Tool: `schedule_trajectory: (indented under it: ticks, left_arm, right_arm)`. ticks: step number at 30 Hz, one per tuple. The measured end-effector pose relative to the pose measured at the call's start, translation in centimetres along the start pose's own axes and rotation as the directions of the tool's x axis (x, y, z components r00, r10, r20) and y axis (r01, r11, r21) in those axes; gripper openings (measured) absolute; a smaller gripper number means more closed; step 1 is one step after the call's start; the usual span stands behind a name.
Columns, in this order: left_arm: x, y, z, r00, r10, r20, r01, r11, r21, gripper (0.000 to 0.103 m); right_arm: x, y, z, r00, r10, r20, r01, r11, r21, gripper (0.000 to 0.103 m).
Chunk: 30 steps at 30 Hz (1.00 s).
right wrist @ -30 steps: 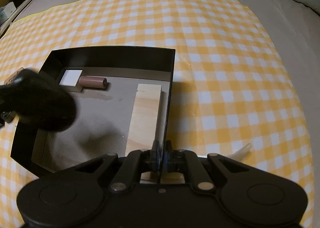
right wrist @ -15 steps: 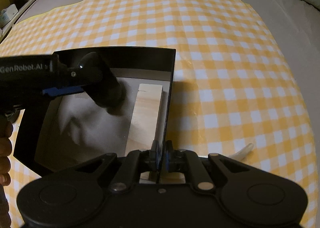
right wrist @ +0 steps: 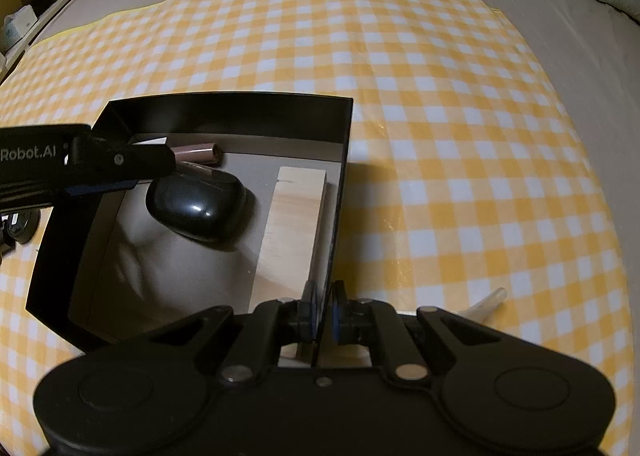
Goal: Organize rigid objects
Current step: 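Place the black earbud case into the box and open the left gripper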
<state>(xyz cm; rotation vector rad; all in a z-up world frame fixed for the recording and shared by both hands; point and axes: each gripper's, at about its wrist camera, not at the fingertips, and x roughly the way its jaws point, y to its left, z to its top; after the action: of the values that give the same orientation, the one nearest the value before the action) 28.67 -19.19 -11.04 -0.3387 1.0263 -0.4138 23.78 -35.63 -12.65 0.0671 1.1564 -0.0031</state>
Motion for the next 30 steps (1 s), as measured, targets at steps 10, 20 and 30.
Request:
schedule_trajectory:
  ticks: [10, 20, 30]
  left_arm:
    - [-1.9, -1.1, -0.2, 0.999, -0.053, -0.012, 0.054, 0.995, 0.079, 0.088]
    - [-8.6, -2.4, -1.3, 0.995, -0.018, 0.1, -0.014, 0.949, 0.314, 0.103]
    - [-14.2, 1.3, -0.7, 0.973, 0.107, 0.206, -0.168, 0.939, 0.302, 0.103]
  right_arm:
    - [0.0, 0.0, 0.2, 1.0, 0.004, -0.023, -0.004, 1.0, 0.008, 0.007]
    - [0.4, -0.1, 0.5, 0.999, -0.004, -0.036, 0.004, 1.0, 0.002, 0.007]
    - [0.0, 0.2, 0.5, 1.0, -0.02, -0.015, 0.019, 0.999, -0.031, 0.007]
